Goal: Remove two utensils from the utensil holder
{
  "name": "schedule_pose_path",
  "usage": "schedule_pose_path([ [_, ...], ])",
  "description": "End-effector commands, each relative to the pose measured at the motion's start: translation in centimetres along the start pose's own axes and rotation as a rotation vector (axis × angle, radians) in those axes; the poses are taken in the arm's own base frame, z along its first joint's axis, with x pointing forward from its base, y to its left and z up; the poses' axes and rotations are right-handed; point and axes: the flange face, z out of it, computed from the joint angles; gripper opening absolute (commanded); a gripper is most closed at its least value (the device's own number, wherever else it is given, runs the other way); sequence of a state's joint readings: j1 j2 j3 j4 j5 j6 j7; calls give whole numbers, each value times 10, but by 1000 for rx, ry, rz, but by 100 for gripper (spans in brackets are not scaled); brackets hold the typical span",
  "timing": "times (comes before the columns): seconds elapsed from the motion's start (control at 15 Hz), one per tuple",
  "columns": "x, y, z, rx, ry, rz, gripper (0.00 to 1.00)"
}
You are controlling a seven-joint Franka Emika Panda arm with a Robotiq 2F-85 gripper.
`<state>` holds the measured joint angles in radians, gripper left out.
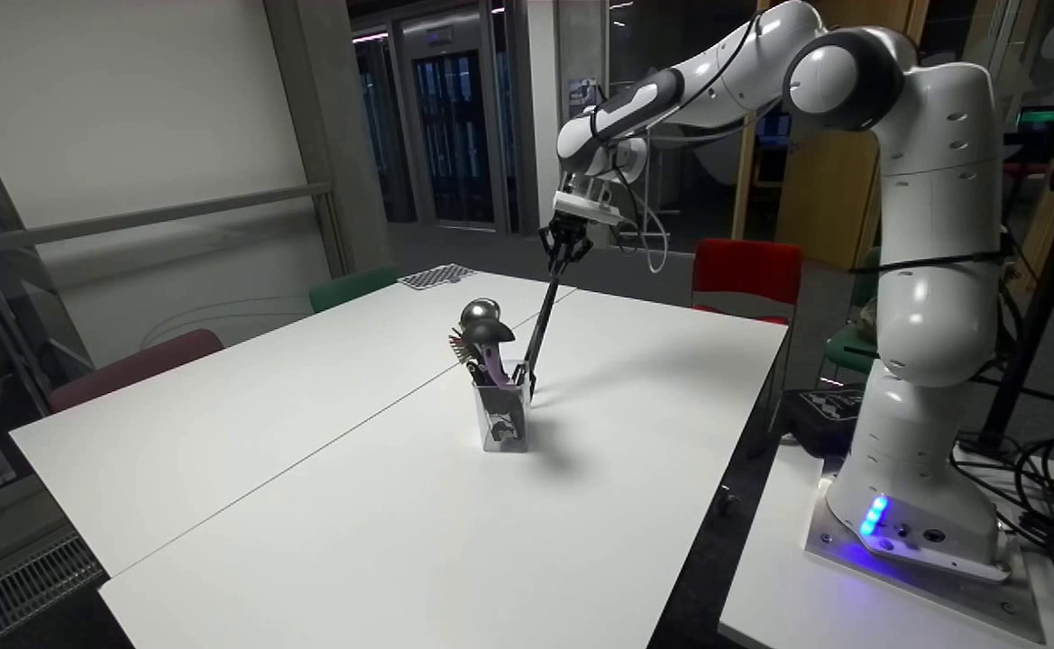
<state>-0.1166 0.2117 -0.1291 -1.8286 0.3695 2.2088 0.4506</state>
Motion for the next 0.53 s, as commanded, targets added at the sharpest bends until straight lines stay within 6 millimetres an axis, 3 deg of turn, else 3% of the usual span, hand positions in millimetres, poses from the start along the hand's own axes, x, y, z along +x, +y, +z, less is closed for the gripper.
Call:
schedule_pose_path([
  [0.0, -11, 25, 12, 19, -37, 196, 3],
  [0.47, -25, 53, 46, -64, -122, 375, 3],
])
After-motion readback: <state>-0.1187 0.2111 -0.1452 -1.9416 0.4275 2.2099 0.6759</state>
